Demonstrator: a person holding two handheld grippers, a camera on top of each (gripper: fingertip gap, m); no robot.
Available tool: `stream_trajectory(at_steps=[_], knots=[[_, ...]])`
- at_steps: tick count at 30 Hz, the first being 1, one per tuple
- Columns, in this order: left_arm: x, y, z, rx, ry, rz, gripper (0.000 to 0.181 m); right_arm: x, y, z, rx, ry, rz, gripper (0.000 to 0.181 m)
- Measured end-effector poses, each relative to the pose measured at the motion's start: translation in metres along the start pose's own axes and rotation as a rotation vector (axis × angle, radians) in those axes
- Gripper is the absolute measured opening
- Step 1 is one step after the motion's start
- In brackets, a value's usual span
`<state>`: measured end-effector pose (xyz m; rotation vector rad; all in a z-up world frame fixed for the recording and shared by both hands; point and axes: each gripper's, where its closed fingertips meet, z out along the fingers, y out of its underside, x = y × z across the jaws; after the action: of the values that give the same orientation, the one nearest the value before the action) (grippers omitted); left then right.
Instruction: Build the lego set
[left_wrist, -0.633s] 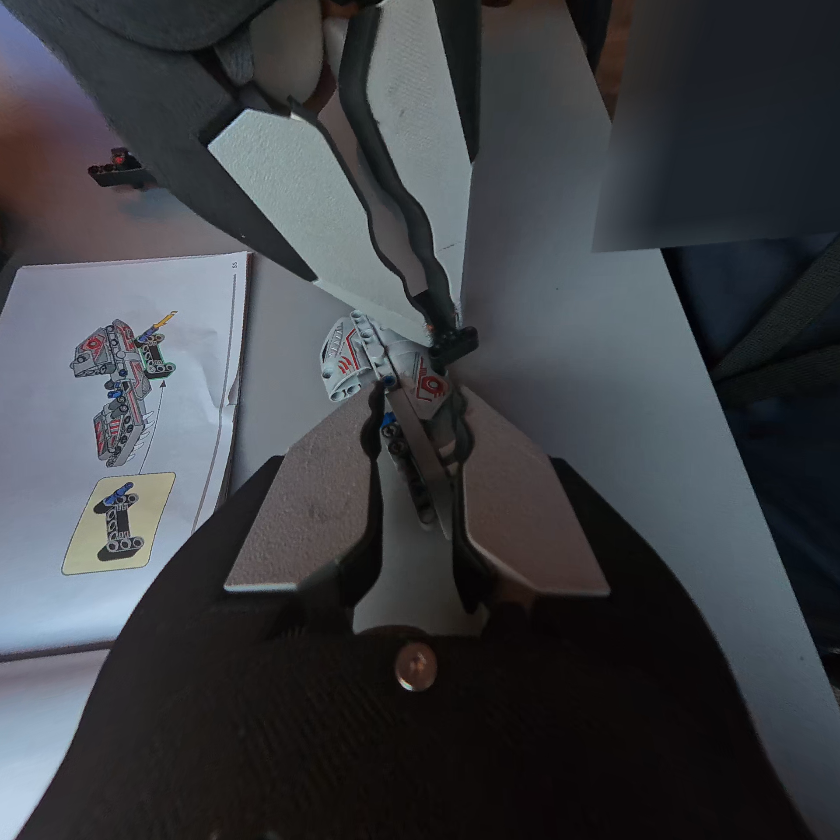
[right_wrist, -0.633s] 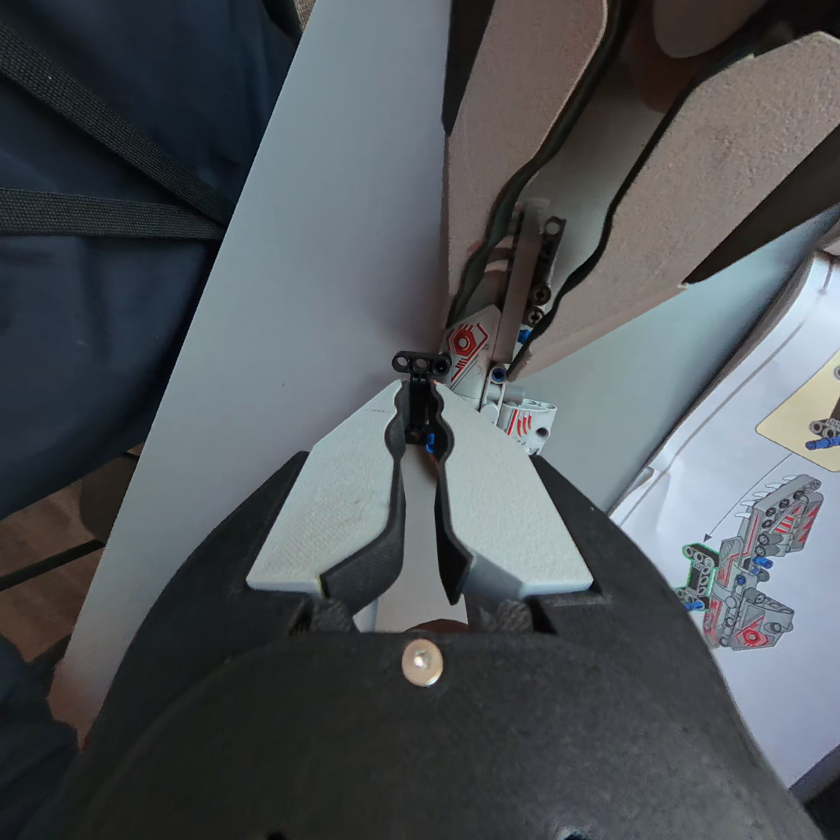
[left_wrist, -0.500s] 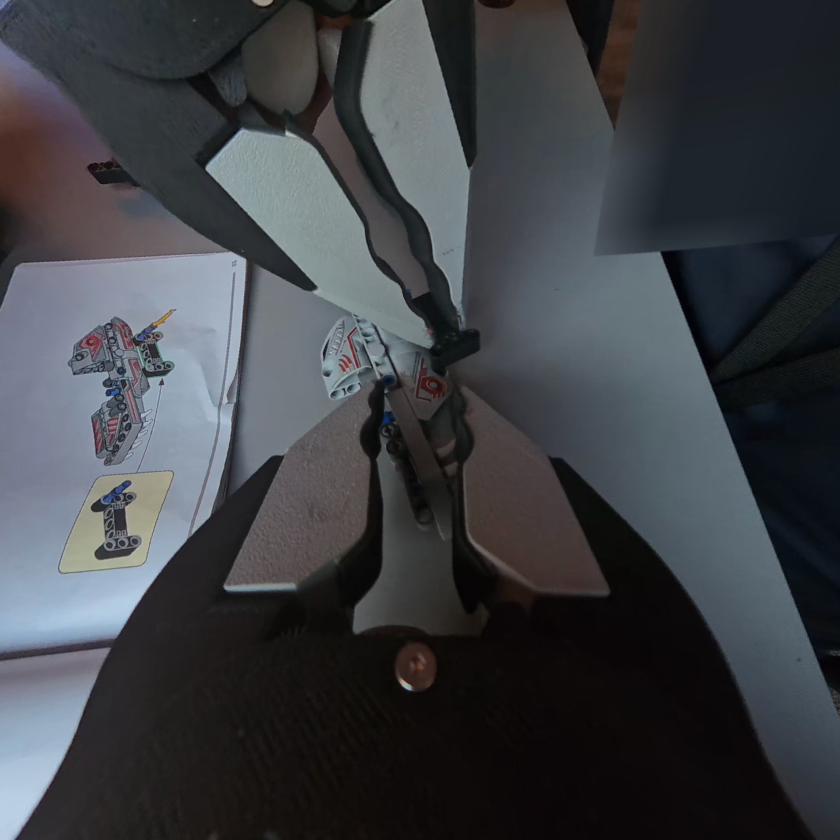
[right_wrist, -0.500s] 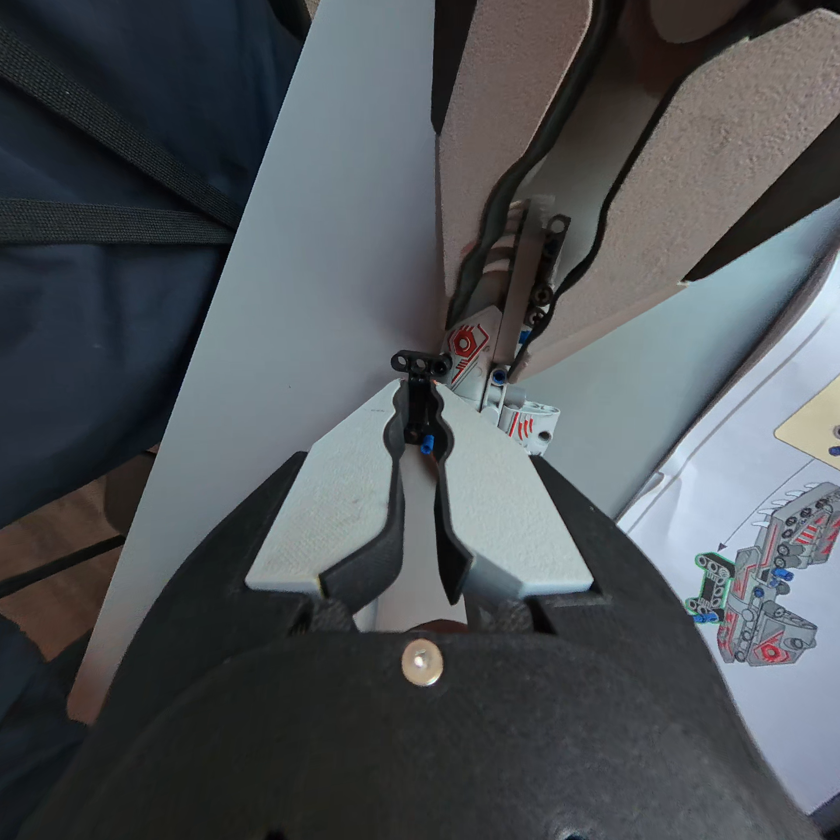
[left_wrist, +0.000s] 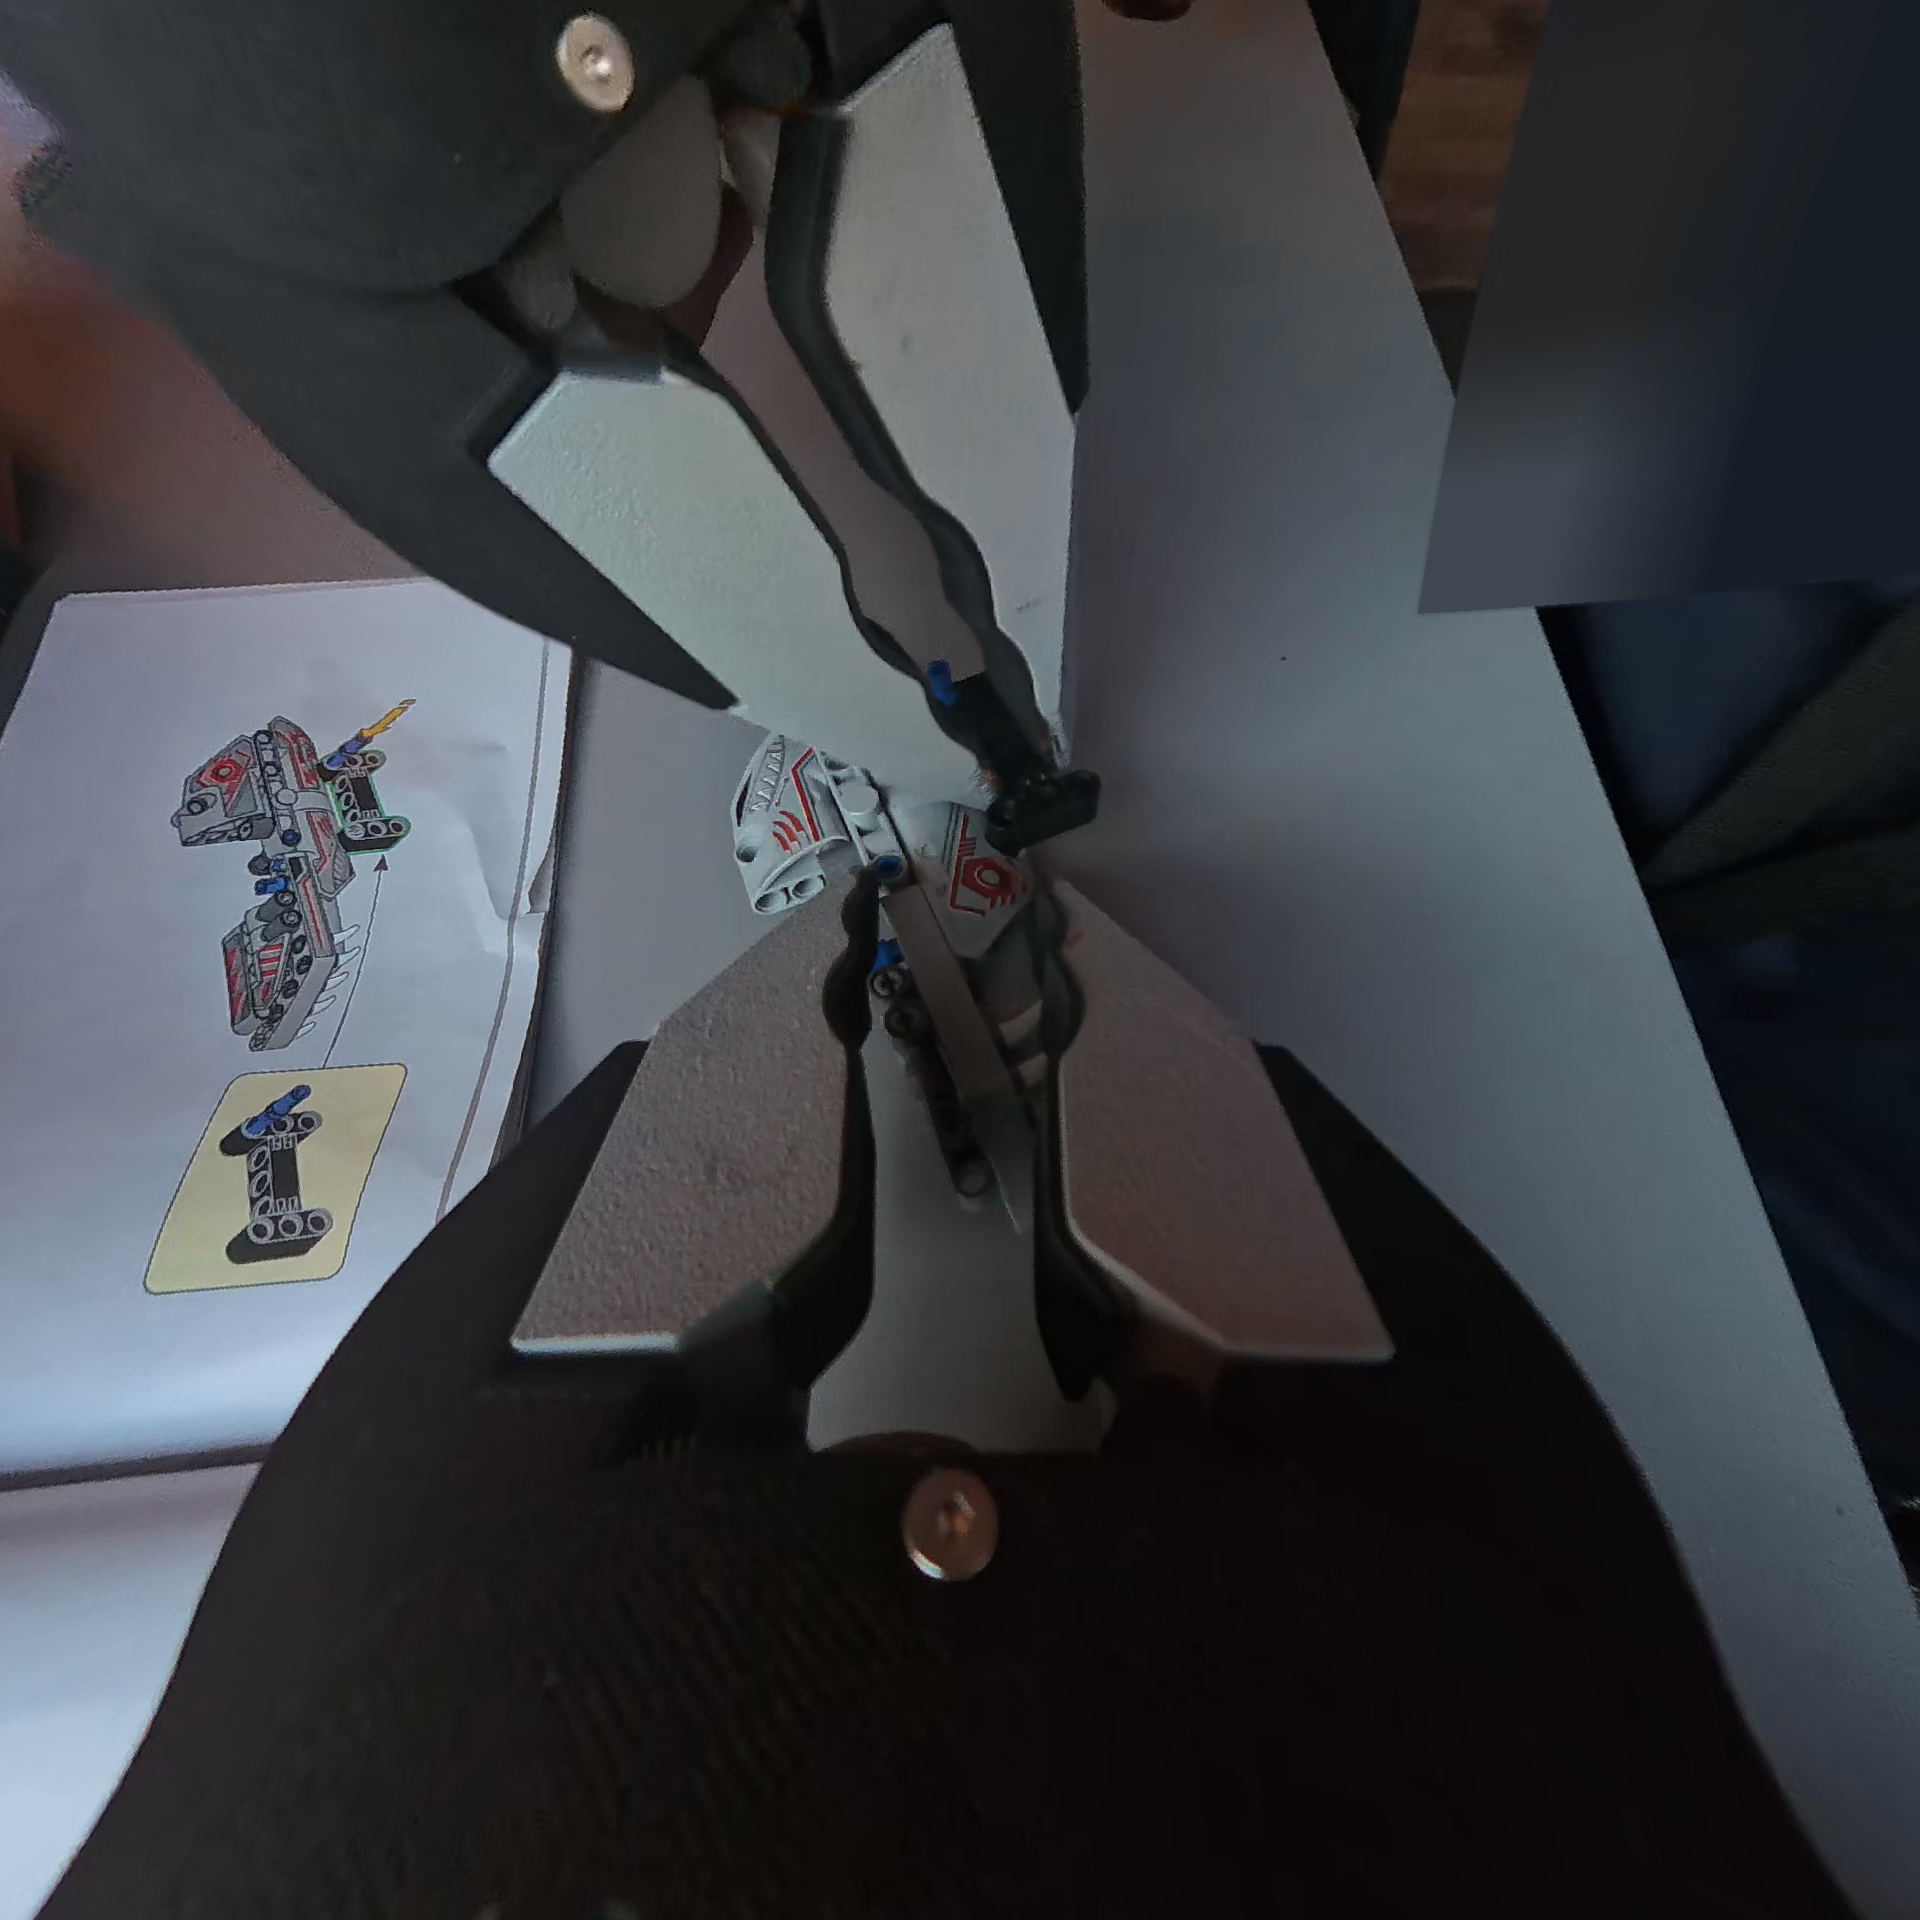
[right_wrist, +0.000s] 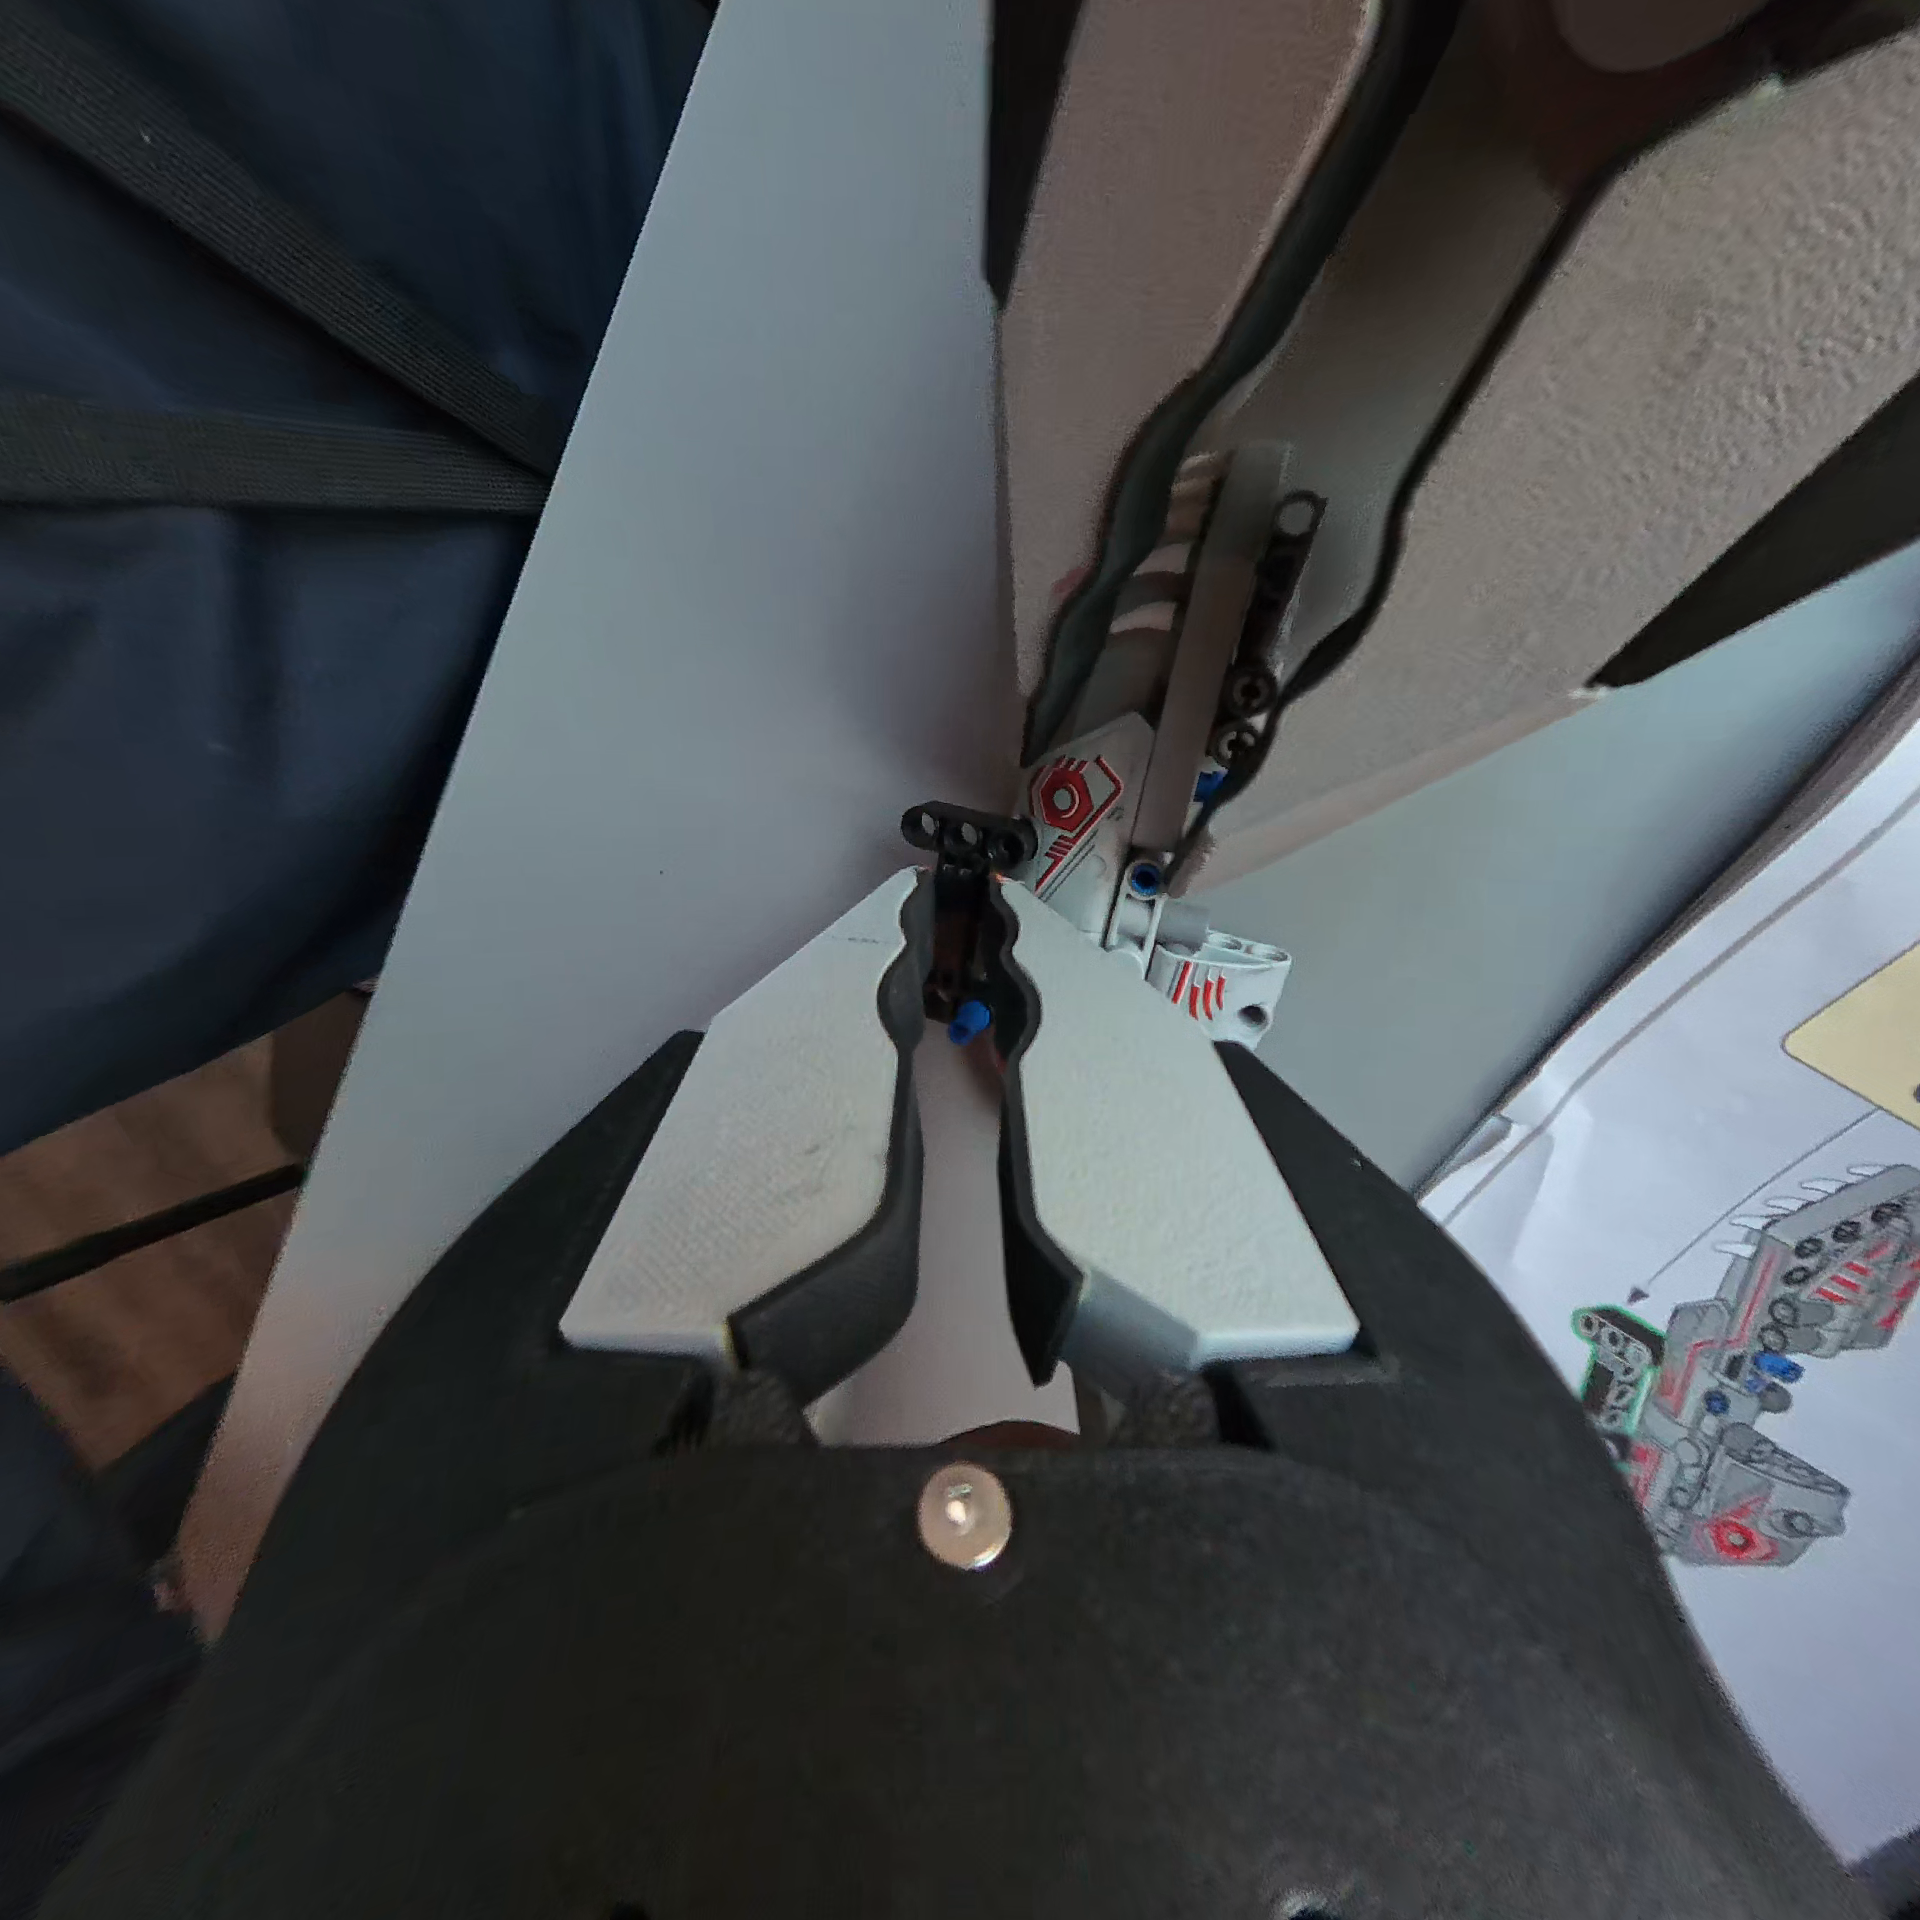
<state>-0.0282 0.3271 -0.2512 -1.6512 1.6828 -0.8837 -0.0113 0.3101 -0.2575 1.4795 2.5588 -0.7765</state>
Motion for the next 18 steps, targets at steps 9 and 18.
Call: stream_trajectory(at_steps=[9, 18], knots=[[0.001, 0.001, 0.001, -0.012, -0.015, 0.018, 0.027, 0.004, 0.004, -0.024, 0.213, 0.220, 0.065, 0.021], [0.003, 0.000, 0.003, -0.030, -0.029, 0.042, 0.027, -0.010, 0.014, -0.036, 0.386, 0.483, 0.117, 0.000]])
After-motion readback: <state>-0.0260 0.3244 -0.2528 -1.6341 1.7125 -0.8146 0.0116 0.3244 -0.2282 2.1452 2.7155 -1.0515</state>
